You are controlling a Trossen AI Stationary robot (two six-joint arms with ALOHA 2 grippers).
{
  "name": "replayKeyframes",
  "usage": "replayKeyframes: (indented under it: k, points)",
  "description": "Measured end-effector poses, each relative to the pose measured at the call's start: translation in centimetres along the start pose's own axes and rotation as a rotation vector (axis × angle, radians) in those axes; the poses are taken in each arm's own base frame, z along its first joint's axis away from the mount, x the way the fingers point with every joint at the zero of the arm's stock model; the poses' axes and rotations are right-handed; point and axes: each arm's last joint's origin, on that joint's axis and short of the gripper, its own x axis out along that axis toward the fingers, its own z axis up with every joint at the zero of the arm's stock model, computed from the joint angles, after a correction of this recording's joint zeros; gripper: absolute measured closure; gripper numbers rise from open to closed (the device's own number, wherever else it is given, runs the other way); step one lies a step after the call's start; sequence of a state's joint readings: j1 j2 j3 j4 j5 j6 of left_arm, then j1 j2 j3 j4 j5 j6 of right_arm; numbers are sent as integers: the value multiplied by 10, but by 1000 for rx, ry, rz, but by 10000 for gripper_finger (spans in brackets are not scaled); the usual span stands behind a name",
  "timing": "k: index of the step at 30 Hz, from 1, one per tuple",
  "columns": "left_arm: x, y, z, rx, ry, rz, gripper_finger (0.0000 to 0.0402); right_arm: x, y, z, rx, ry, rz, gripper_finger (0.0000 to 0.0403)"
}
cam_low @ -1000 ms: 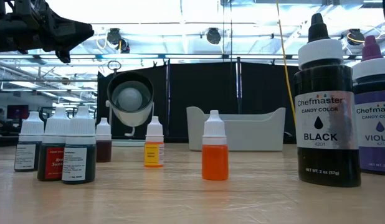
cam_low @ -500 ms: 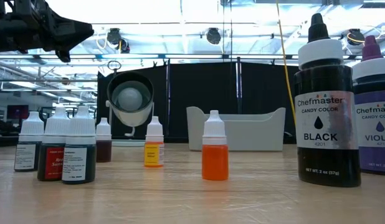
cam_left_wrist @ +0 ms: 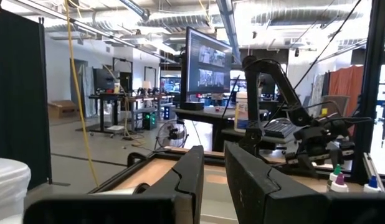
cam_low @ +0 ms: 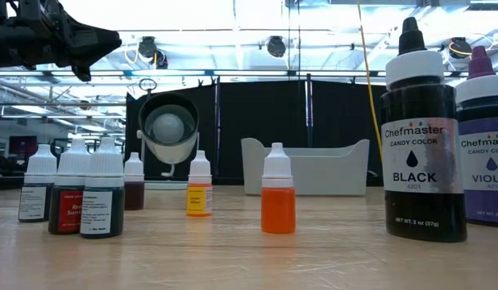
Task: Pick & Place food coloring
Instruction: Put the green food coloring bottle into the gray bin
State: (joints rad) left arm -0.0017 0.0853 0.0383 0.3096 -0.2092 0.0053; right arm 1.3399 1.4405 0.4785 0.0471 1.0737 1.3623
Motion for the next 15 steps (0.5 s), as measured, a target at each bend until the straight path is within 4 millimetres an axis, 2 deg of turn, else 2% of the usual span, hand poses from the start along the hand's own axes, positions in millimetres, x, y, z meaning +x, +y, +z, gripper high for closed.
replayKeyframes:
  k: [4,10,15]
  points:
    - [0,0,0,-7,2,0,330,3,-3,-4,-50,-5,3,182]
    - [0,0,0,-8,3,0,330,11,-7,-6,-157,-13,-36,186]
    - [0,0,-1,-3,8,0,330,17,-9,-5,-161,-10,-64,191]
